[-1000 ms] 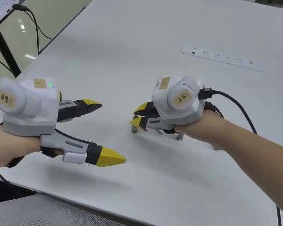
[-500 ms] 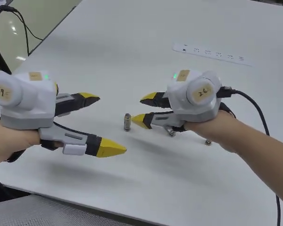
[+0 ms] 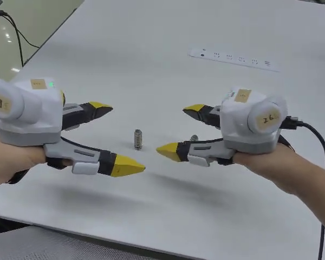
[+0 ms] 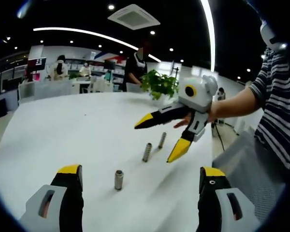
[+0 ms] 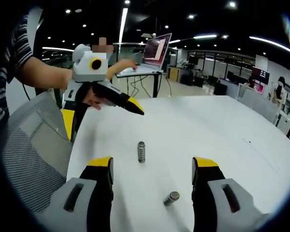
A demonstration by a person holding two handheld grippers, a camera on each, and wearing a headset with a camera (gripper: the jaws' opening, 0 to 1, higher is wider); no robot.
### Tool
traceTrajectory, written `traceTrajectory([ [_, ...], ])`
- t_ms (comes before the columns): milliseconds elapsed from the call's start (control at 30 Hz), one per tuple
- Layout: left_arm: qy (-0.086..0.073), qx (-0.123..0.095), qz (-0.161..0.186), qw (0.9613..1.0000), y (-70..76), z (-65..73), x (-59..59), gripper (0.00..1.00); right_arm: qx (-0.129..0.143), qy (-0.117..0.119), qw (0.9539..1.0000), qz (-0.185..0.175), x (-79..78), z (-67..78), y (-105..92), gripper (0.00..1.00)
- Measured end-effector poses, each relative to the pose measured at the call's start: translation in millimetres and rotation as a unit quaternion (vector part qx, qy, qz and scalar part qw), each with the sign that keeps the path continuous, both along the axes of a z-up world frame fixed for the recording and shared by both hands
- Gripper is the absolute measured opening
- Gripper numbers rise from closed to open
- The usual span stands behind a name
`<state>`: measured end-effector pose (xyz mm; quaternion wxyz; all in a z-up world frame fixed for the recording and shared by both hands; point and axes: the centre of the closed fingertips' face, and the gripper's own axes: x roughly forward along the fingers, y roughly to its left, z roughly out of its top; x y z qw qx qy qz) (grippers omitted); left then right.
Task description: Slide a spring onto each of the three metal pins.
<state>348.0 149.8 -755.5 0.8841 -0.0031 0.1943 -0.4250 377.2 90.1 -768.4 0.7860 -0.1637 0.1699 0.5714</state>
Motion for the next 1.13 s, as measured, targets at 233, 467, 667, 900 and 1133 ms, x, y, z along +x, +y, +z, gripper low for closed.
traceTrajectory([
  [233, -0.007, -0.003, 0.004, 1.0, -2.4, 4.4, -0.5, 0.98, 0.023, -0.001, 0.999, -0.038, -2.7, 4.4, -32.3, 0.83],
  [467, -0.014, 0.003, 0.006, 0.9999, 0.6, 6.3, -2.3, 0.98, 0.045, -0.002, 0.9949, -0.09, 1.8, 8.7, -78.8, 0.97],
  [667, -0.018, 0.008, 0.007, 0.9998, 0.4, 7.2, -2.6, 0.98, 0.049, 0.009, 0.9923, -0.113, -1.3, 4.1, -109.9, 0.99],
  [900, -0.013, 0.014, 0.008, 0.9998, 4.7, 3.7, -6.1, 0.98, 0.05, 0.016, 0.9905, -0.128, -10.5, 1.2, -128.6, 0.99],
  [1133, -0.012, 0.014, 0.018, 0.9997, 11.2, 4.0, -7.7, 0.98, 0.051, 0.019, 0.9889, -0.138, -15.5, -3.9, -132.9, 0.99],
])
